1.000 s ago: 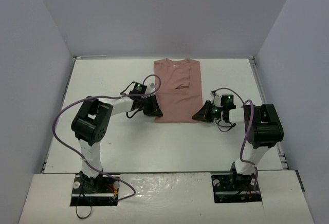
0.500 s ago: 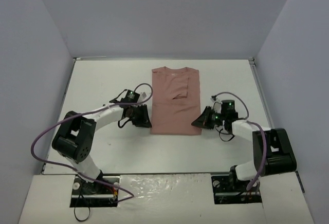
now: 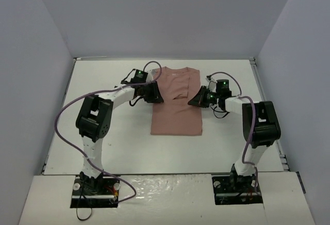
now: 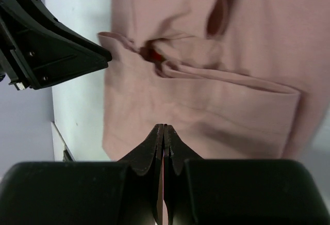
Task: Fold and stack the t-shirts
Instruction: Fold the folded rectangular tshirt in 1/3 of the way
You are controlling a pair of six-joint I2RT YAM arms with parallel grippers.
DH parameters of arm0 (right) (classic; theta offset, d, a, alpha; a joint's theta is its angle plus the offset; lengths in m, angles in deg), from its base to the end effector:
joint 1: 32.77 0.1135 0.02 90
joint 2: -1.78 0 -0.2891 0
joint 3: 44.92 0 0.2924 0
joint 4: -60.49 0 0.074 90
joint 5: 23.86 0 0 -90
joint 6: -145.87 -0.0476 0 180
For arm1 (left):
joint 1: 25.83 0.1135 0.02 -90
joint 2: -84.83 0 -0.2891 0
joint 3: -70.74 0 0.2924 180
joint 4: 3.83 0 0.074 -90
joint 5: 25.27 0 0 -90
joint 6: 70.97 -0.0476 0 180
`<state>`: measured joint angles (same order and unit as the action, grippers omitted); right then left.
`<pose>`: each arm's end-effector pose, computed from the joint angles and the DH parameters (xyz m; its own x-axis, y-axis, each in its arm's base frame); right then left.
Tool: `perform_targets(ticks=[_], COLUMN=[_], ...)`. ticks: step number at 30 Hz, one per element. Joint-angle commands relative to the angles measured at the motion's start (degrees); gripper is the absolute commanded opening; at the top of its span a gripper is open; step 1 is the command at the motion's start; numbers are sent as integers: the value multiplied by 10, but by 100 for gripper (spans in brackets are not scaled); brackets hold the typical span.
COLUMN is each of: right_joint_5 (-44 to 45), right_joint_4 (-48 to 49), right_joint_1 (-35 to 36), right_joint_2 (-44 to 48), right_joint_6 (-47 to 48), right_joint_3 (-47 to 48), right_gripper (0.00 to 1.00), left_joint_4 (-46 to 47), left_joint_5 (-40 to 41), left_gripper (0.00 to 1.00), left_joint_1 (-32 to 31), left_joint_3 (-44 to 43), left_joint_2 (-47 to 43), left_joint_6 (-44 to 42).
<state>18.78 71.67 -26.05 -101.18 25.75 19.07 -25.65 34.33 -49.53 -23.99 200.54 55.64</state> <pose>0.3993 0.0823 0.1618 -0.7646 0.2522 -0.5931 -0.3953 0.5434 0.7406 0.4508 -0.2242 0.1911 -0.9089 -0.1628 -0.3839 0.1802 0.6770 -0.7136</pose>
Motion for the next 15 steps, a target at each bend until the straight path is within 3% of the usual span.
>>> perform_targets(ticks=[1, 10, 15], right_joint_5=[-23, -19, -25], right_joint_4=[87, 131, 125], right_joint_1=[-16, -65, -64], right_joint_2=[-24, -85, -32], right_joint_6=[10, 37, 23], right_joint_3=[-10, -50, -40], right_gripper=[0, 0, 0], left_joint_4=[43, 69, 54], left_joint_5=[-19, -16, -26], left_gripper=[21, 21, 21], left_joint_1=[9, 45, 56], left_joint_3=[-13, 24, 11], left_joint_2=[17, 47, 18], left_joint_6=[14, 10, 1])
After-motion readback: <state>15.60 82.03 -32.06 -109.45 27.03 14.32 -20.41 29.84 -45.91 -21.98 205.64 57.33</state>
